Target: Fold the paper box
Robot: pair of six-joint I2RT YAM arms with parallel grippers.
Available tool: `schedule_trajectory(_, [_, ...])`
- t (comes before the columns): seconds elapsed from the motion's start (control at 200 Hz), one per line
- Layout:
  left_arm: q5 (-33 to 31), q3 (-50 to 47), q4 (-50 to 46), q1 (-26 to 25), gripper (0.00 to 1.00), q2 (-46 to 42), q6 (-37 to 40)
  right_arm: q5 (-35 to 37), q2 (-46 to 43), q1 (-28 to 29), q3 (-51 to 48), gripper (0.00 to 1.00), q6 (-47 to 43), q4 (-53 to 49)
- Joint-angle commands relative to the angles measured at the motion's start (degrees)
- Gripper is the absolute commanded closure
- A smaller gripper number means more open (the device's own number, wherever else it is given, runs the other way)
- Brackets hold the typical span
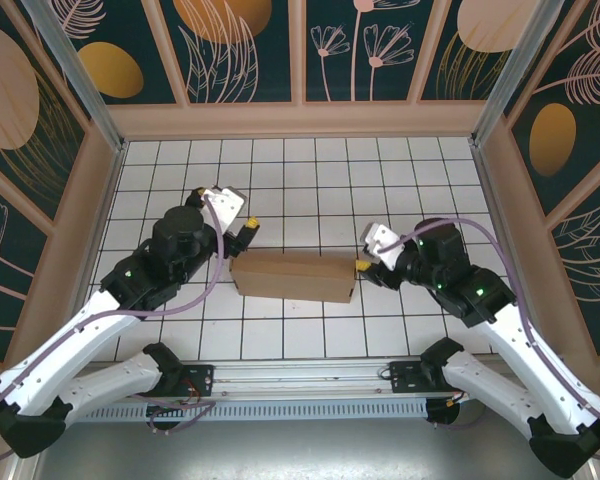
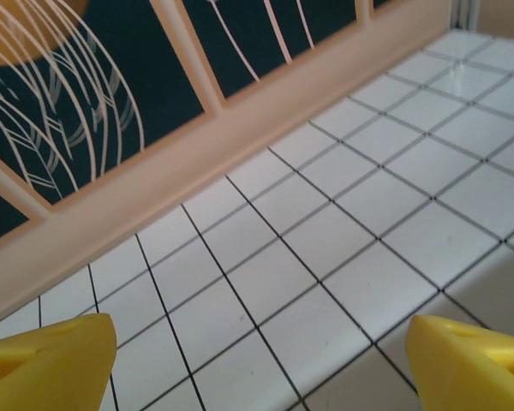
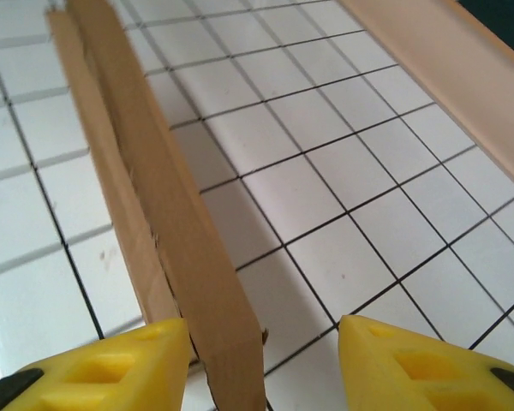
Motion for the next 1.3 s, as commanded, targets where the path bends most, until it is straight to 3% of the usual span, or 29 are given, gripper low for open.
schedule_trajectory(0.0, [-1.93, -1.12, 4.77, 0.2, 0.17, -0.45, -2.08, -1.75, -1.41, 0.47, -2.5, 0.51, -12.64, -5.04])
schedule_trajectory(0.18, [-2.68, -5.99, 10.18, 0.24, 0.24, -2.05, -1.82, 0.35, 0.23, -1.13, -6.15, 0.54, -12.7, -1.2])
schedule_trajectory(0.365, [-3.85, -7.79, 10.46, 0.2, 0.24, -2.5, 0.67, -0.09, 2.7, -2.0, -6.14, 0.58, -10.25, 3.58])
schedule_trajectory(0.425, [-3.84, -8.12, 10.25, 0.23, 0.23, -3.43, 0.87, -1.13, 3.34, -1.91, -5.53, 0.54, -10.05, 3.33])
schedule_trajectory(0.54, [-2.64, -8.65, 10.38, 0.29, 0.24, -3.88, -0.29, -4.02, 4.12, -1.9, -5.02, 0.32, -10.64, 2.78])
schedule_trajectory(0.616, [-1.44, -8.45, 10.15, 0.29, 0.24, -3.05, -1.86, -7.8, 6.14, -1.9, -2.89, 0.26, -10.03, 2.01])
schedule_trajectory(0.761, [-1.01, -9.26, 11.77, 0.29, 0.24, -3.13, -3.62, -14.71, 13.7, -0.99, 5.04, 0.25, -6.73, -0.03])
schedule_trajectory(1.001, [-0.01, -10.68, 12.98, 0.28, 0.23, -3.32, -4.58, -18.29, 23.88, -0.25, 10.29, 0.26, 4.41, 11.06])
schedule_trajectory(1.141, [0.34, -11.54, 12.98, 0.29, 0.23, -3.71, -4.95, -18.39, 29.41, 1.31, 11.93, 0.26, 4.47, 10.96])
schedule_trajectory(1.296, [0.32, -12.61, 13.09, 0.28, 0.22, -4.02, -4.99, -23.89, 32.02, 3.33, 12.65, 0.25, 4.5, 10.44])
